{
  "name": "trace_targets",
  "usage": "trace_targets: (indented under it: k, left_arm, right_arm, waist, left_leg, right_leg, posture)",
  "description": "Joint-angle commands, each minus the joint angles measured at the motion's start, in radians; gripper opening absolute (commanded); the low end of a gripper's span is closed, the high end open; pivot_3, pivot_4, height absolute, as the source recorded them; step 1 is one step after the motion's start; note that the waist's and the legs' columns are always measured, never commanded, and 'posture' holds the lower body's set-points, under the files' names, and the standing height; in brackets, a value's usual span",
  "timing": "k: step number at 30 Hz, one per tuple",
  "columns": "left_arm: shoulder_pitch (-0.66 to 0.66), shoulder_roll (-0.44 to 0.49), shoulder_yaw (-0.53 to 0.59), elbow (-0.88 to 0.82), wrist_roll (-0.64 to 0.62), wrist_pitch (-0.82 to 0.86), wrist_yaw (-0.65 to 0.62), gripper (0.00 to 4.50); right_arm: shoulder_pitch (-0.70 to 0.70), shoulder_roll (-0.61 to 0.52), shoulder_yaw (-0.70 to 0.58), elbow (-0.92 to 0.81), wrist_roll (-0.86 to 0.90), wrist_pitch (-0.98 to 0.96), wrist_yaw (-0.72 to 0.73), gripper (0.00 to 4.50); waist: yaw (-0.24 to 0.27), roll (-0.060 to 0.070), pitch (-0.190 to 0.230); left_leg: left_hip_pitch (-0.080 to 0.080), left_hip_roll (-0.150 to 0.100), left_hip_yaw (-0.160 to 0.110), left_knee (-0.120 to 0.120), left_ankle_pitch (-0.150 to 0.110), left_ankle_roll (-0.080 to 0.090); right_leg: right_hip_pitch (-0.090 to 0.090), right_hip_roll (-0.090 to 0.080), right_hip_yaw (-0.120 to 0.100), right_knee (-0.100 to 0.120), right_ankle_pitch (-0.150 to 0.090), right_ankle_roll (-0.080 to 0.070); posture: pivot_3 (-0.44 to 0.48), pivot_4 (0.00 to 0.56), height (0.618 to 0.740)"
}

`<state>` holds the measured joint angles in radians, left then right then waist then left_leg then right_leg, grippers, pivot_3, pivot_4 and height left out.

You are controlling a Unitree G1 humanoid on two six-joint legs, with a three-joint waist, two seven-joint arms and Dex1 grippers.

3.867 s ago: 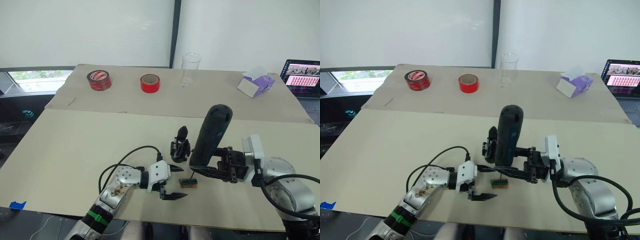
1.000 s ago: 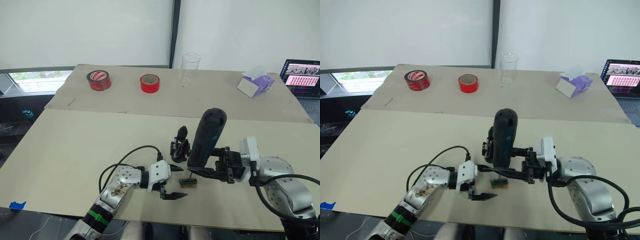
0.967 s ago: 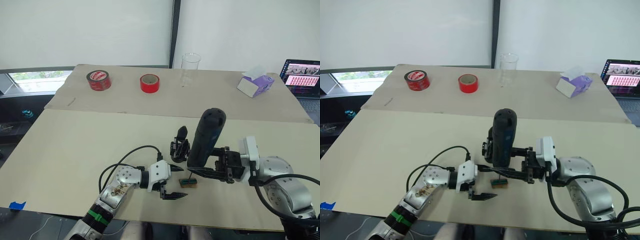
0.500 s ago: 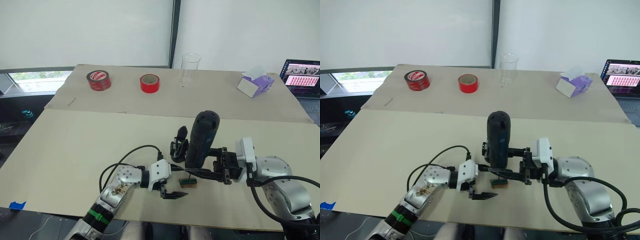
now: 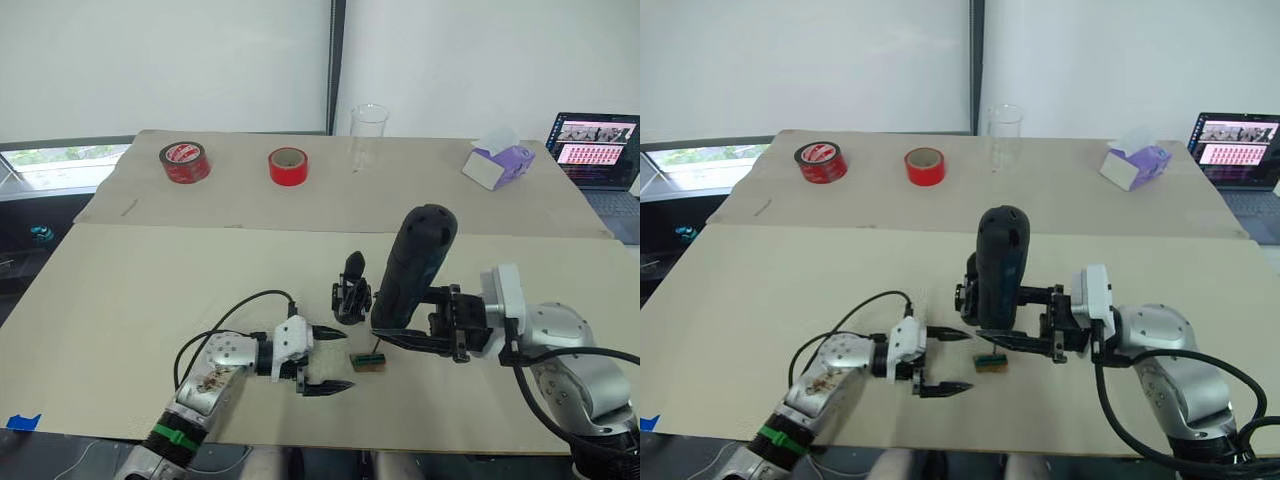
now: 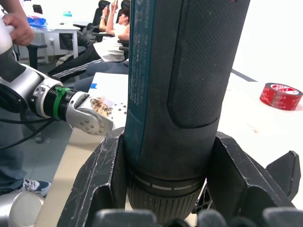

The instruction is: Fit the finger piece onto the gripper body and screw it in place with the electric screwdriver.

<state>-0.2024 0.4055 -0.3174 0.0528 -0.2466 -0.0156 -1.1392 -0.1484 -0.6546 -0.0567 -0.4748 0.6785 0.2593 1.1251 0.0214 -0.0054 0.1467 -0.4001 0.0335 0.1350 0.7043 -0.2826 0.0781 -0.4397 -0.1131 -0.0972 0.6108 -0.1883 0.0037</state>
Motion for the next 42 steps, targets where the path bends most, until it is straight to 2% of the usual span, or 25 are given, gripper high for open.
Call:
trace_targets:
  k: [1, 10, 19, 26, 29, 34, 42]
  left_arm:
    - [0.009, 0.006, 0.032, -0.070, -0.060, 0.012, -0.017, 4.45]
    - [0.024, 0.023, 0.091, -0.200, -0.188, 0.096, -0.036, 4.45]
    - [0.035, 0.088, 0.193, -0.302, -0.324, 0.207, -0.038, 4.45]
    - [-0.028, 0.108, 0.282, -0.229, -0.348, 0.246, -0.001, 4.45]
    - [-0.054, 0.104, 0.273, -0.151, -0.274, 0.205, 0.020, 4.45]
    - [-0.107, 0.079, 0.191, 0.026, -0.100, 0.125, 0.067, 4.45]
    - [-0.195, -0.058, 0.082, 0.208, 0.038, 0.010, 0.096, 4.45]
  right_arm:
    - [-0.036, -0.014, -0.054, -0.063, 0.063, 0.007, -0.017, 1.93]
    - [-0.088, -0.057, -0.110, -0.102, 0.149, 0.073, -0.066, 1.93]
    - [-0.152, -0.096, -0.174, -0.125, 0.239, 0.144, -0.139, 1.93]
    - [-0.165, -0.112, -0.210, -0.127, 0.255, 0.153, -0.153, 1.93]
    - [-0.156, -0.117, -0.220, -0.128, 0.255, 0.150, -0.148, 1.93]
    - [-0.144, -0.123, -0.224, -0.123, 0.245, 0.145, -0.136, 1.93]
    - [-0.132, -0.130, -0.227, -0.112, 0.232, 0.143, -0.119, 1.93]
  waist:
    - [-0.001, 0.000, 0.000]
    - [-0.001, 0.000, 0.001]
    - [-0.006, 0.000, 0.001]
    - [-0.002, 0.000, 0.001]
    - [-0.003, 0.000, 0.001]
    - [-0.003, 0.000, 0.001]
    - [0.003, -0.001, 0.002]
  left_leg:
    - [0.000, 0.000, 0.000, 0.000, 0.000, 0.000]
    - [-0.001, 0.000, 0.000, 0.000, 0.000, 0.000]
    - [-0.001, -0.001, 0.000, 0.000, 0.000, 0.000]
    - [-0.001, -0.001, 0.000, 0.000, 0.000, 0.000]
    - [-0.001, -0.001, 0.001, 0.000, 0.000, 0.000]
    - [-0.001, -0.002, 0.002, 0.000, 0.000, 0.000]
    - [-0.002, -0.002, 0.001, 0.000, 0.000, 0.001]
  right_leg:
    - [0.000, 0.000, 0.000, 0.000, 0.000, 0.000]
    - [0.000, 0.000, 0.000, 0.000, 0.001, -0.001]
    - [0.000, 0.000, 0.000, 0.000, 0.000, 0.000]
    - [0.000, 0.001, 0.000, 0.000, 0.000, 0.001]
    - [0.000, 0.001, 0.000, 0.000, 0.000, 0.001]
    - [0.000, 0.001, 0.000, 0.000, 0.001, 0.000]
    - [0.000, 0.001, 0.000, -0.001, 0.003, -0.002]
  posture:
    - [0.000, 0.150, 0.740]
    - [0.000, 0.150, 0.740]
    - [0.000, 0.150, 0.740]
    - [0.000, 0.150, 0.740]
    - [0.000, 0.150, 0.740]
    - [0.000, 0.150, 0.740]
    - [0.000, 0.150, 0.740]
